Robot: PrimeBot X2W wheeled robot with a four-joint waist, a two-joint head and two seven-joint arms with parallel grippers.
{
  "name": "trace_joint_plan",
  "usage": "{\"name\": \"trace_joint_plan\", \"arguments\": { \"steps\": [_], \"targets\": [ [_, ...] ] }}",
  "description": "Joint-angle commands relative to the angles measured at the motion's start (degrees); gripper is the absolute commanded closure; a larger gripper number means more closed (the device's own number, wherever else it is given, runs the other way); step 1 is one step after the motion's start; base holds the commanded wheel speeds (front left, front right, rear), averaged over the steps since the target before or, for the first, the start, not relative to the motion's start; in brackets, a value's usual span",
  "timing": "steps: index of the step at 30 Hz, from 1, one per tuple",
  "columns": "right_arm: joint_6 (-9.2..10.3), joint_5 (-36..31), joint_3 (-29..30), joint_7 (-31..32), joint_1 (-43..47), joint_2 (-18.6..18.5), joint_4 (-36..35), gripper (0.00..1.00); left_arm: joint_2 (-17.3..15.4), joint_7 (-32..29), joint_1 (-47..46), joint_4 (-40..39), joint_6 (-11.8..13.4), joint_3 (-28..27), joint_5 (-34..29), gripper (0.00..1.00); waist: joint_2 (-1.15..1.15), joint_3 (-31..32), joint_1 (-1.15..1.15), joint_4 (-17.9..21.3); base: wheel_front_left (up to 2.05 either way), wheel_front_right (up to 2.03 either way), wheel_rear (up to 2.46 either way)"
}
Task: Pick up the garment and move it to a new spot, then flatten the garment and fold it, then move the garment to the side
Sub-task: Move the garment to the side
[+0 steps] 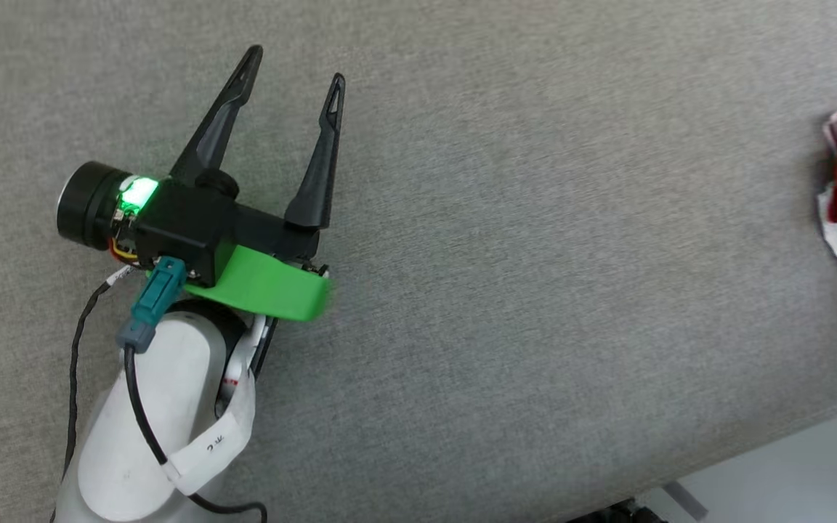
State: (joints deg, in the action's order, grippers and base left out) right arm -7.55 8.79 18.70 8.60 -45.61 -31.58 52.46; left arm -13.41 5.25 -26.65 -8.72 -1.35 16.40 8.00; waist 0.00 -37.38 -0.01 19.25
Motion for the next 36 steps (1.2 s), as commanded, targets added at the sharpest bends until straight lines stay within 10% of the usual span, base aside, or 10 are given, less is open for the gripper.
{"name": "trace_joint_plan", "arguments": {
  "steps": [1,4,5,6,7,21,36],
  "targets": [
    [0.06,-0.9,0.5,-1.3,-1.4,0.2,1.5,1.00,-0.5,0.0,-1.3,-0.3,-0.3,0.1,-0.6,0.00,0.00,-3.3,0.01,-2.3,0.00,0.00,0.00],
    [0.06,-2.9,1.1,-3.5,-2.7,0.5,4.3,0.86,-0.5,0.2,-1.5,-0.1,-0.3,0.3,-0.6,0.00,0.00,-3.4,0.01,-2.6,0.00,0.00,0.00],
    [0.06,-3.9,1.5,-4.7,-3.0,0.4,5.1,0.58,-0.5,0.3,-1.6,0.0,-0.2,0.3,-0.5,0.00,0.00,-3.3,0.01,-2.7,0.00,0.00,0.00],
    [0.06,-4.6,2.1,-5.3,-3.2,0.2,5.8,0.09,-0.4,0.4,-1.6,0.2,-0.2,0.4,-0.5,0.00,0.00,-3.1,0.01,-2.8,0.00,0.00,0.00],
    [0.06,-5.7,2.7,-6.4,-3.5,0.0,6.4,0.00,-0.3,0.6,-1.7,0.4,-0.2,0.5,-0.4,0.00,0.00,-2.8,0.01,-3.0,0.00,0.00,0.00],
    [0.06,-18.4,11.5,-21.3,0.3,-2.1,6.0,0.00,2.6,6.4,2.8,6.8,1.2,0.9,3.0,0.00,0.00,8.6,0.01,-6.4,0.00,0.00,0.00],
    [0.06,-7.9,4.8,-23.6,18.2,8.2,-11.7,0.00,5.7,9.5,16.7,12.0,4.4,-1.8,7.7,0.00,0.00,23.6,0.01,-11.5,0.00,0.00,0.00]
  ]
}}
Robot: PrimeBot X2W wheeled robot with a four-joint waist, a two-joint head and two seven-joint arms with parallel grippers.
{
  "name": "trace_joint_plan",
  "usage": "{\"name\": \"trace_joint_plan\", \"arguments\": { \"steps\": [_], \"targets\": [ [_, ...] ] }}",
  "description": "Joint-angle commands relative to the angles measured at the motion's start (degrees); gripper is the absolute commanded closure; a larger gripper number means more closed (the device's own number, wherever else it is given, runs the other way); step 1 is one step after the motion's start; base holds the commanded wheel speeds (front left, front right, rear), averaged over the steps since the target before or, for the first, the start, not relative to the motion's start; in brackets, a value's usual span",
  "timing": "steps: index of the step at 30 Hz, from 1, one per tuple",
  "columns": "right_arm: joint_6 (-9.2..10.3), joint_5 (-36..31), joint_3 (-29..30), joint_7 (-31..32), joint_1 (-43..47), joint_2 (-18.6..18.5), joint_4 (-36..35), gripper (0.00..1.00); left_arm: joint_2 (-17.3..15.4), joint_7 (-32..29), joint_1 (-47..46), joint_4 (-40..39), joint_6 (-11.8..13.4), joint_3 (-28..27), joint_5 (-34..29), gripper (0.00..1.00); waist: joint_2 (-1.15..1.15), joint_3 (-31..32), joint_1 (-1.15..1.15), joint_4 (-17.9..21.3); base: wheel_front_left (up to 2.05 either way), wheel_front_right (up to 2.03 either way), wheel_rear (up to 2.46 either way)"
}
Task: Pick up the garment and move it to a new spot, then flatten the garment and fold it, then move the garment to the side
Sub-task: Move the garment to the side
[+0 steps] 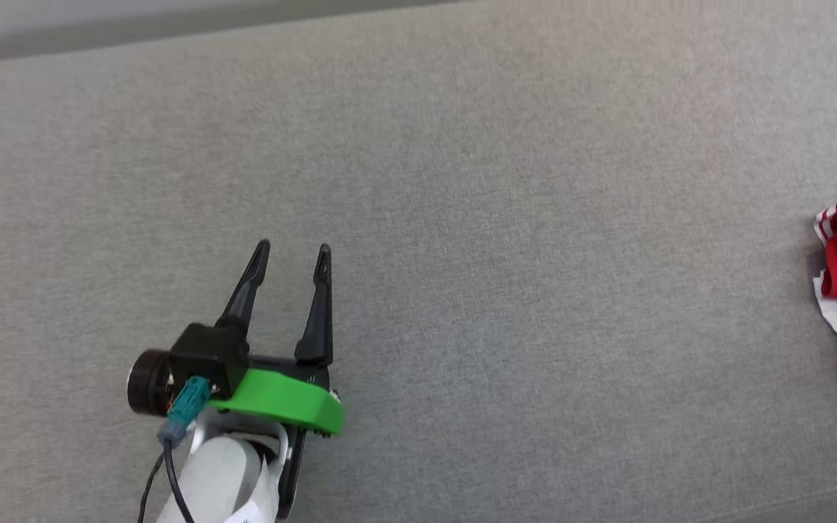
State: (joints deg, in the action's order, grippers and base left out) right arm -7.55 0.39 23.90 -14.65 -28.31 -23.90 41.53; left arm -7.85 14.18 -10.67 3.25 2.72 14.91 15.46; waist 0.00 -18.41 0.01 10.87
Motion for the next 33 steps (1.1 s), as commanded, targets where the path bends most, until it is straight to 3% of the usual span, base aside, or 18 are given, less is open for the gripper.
{"name": "trace_joint_plan", "arguments": {
  "steps": [1,11,18,26,33],
  "targets": [
    [0.06,1.1,-0.9,-0.3,2.2,1.4,-2.3,0.00,0.1,0.6,1.3,0.2,0.5,-0.6,0.3,0.00,0.00,5.3,-0.01,-3.4,0.00,0.00,0.00],
    [0.06,3.8,-7.2,0.1,14.7,9.7,-18.8,0.00,-0.2,0.8,5.6,1.9,1.1,-2.6,0.9,0.00,0.00,10.4,-0.01,-7.6,0.00,0.00,0.00],
    [0.06,3.1,-11.7,4.2,21.5,16.5,-32.3,0.00,-1.1,0.8,7.9,3.7,1.8,-4.5,1.0,0.00,0.00,14.2,-0.01,-9.3,0.00,0.00,0.00],
    [0.06,5.0,-17.5,8.7,30.2,18.8,-44.9,0.00,-2.0,0.8,11.2,4.5,1.9,-5.9,1.3,0.00,0.00,17.6,-0.01,-10.1,0.00,0.00,0.00],
    [0.06,5.5,-19.7,11.4,36.8,19.9,-51.7,0.00,-2.3,0.8,13.3,5.2,1.6,-5.2,1.2,0.00,0.00,19.9,-0.01,-10.9,0.00,0.00,0.00]
  ]
}}
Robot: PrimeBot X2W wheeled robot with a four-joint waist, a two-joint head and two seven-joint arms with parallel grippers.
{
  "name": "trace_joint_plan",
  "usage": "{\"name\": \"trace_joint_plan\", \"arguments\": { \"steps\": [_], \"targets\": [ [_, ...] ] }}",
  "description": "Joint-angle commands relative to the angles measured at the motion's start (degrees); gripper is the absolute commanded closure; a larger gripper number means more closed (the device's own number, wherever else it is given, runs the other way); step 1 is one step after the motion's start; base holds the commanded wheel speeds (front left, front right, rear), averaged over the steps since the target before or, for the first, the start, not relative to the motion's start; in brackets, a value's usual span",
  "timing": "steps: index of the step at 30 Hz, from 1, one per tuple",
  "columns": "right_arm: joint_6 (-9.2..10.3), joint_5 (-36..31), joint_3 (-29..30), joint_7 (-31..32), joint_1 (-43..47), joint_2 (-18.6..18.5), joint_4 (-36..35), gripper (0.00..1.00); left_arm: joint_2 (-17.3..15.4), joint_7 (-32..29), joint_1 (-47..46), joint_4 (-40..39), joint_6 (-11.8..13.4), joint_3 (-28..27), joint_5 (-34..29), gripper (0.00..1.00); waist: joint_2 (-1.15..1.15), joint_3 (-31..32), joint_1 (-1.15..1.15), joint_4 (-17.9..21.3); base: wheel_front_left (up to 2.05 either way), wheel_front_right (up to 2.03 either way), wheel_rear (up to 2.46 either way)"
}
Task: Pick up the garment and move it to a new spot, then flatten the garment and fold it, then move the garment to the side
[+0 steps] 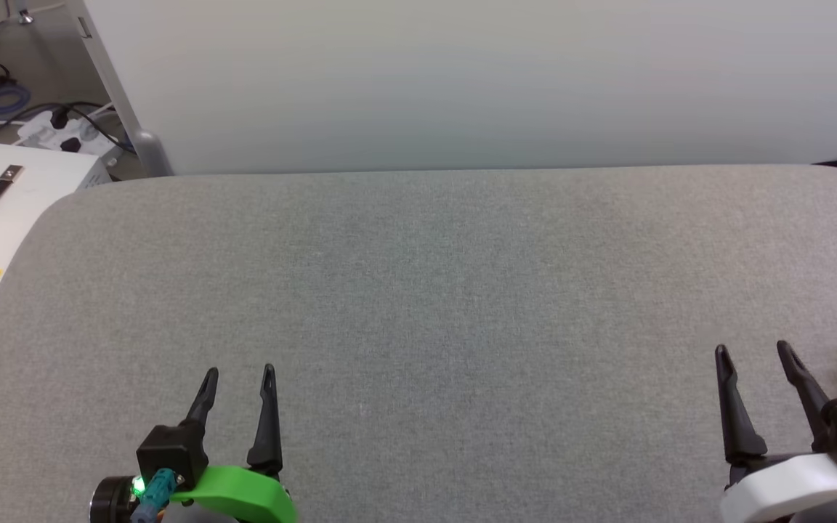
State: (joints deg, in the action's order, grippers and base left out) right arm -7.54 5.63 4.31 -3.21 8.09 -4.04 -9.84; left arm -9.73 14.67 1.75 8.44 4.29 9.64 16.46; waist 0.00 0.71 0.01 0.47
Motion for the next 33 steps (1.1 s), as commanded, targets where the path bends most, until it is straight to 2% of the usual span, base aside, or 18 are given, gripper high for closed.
{"name": "trace_joint_plan", "arguments": {
  "steps": [1,11,32,33],
  "targets": [
    [0.05,0.2,-0.5,0.6,1.3,0.2,-1.1,0.00,-0.4,0.3,1.1,0.1,0.0,0.2,0.3,0.00,0.00,0.9,-0.01,-0.5,0.00,0.00,0.00],
    [0.05,0.8,-2.0,2.1,4.2,0.9,-4.2,0.00,-0.5,0.2,1.6,0.5,0.4,1.1,0.0,0.00,0.00,1.5,-0.01,-0.3,0.00,0.00,0.00],
    [0.05,1.6,-2.5,2.1,3.7,1.1,-3.7,0.00,-0.7,-1.0,0.9,0.1,0.5,2.5,1.0,0.00,0.00,1.3,-0.01,-0.2,0.00,0.00,0.00],
    [0.00,1.2,-2.5,2.0,3.7,1.1,-3.7,1.00,-0.5,-1.0,0.8,0.3,0.3,2.6,0.8,1.00,0.00,1.3,-0.01,-0.2,0.00,0.00,0.00]
  ]
}}
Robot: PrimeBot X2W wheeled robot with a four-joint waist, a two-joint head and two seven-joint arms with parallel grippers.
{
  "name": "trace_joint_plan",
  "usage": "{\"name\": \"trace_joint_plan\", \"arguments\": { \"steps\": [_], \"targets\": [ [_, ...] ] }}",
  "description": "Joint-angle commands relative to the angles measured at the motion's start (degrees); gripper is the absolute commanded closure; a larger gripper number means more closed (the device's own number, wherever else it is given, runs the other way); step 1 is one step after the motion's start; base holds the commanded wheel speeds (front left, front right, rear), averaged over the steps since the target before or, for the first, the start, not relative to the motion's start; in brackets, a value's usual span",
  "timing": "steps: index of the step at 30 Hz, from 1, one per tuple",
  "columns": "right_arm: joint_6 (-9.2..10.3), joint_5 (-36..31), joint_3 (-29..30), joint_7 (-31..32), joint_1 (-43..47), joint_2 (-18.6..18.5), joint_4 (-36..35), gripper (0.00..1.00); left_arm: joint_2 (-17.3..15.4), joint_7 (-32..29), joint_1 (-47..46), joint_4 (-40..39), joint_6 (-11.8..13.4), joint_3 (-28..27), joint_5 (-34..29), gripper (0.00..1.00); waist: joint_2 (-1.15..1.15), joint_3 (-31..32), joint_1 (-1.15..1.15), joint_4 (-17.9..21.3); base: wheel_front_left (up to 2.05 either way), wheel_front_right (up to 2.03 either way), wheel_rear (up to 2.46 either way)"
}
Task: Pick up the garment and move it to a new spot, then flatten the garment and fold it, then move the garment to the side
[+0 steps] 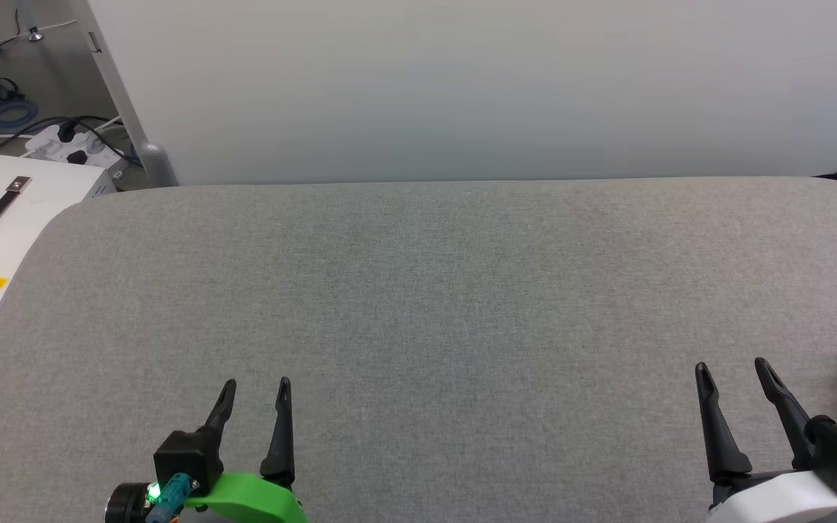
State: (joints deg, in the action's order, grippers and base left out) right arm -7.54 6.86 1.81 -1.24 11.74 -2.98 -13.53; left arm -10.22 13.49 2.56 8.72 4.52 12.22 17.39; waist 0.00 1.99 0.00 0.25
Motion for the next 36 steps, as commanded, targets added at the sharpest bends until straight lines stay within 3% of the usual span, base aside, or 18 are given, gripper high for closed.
{"name": "trace_joint_plan", "arguments": {
  "steps": [1,36],
  "targets": [
    [0.00,0.0,0.0,0.0,0.0,0.0,0.0,1.00,0.0,0.0,0.0,0.0,0.0,0.0,0.0,1.00,0.00,0.0,0.00,0.0,0.00,0.00,0.00],
    [0.01,-1.8,-0.5,0.3,-3.1,0.0,3.6,1.00,1.9,-3.6,-0.7,-2.3,-1.2,-3.2,-4.6,1.00,0.00,-0.5,0.00,-0.1,0.00,0.00,0.00]
  ]
}}
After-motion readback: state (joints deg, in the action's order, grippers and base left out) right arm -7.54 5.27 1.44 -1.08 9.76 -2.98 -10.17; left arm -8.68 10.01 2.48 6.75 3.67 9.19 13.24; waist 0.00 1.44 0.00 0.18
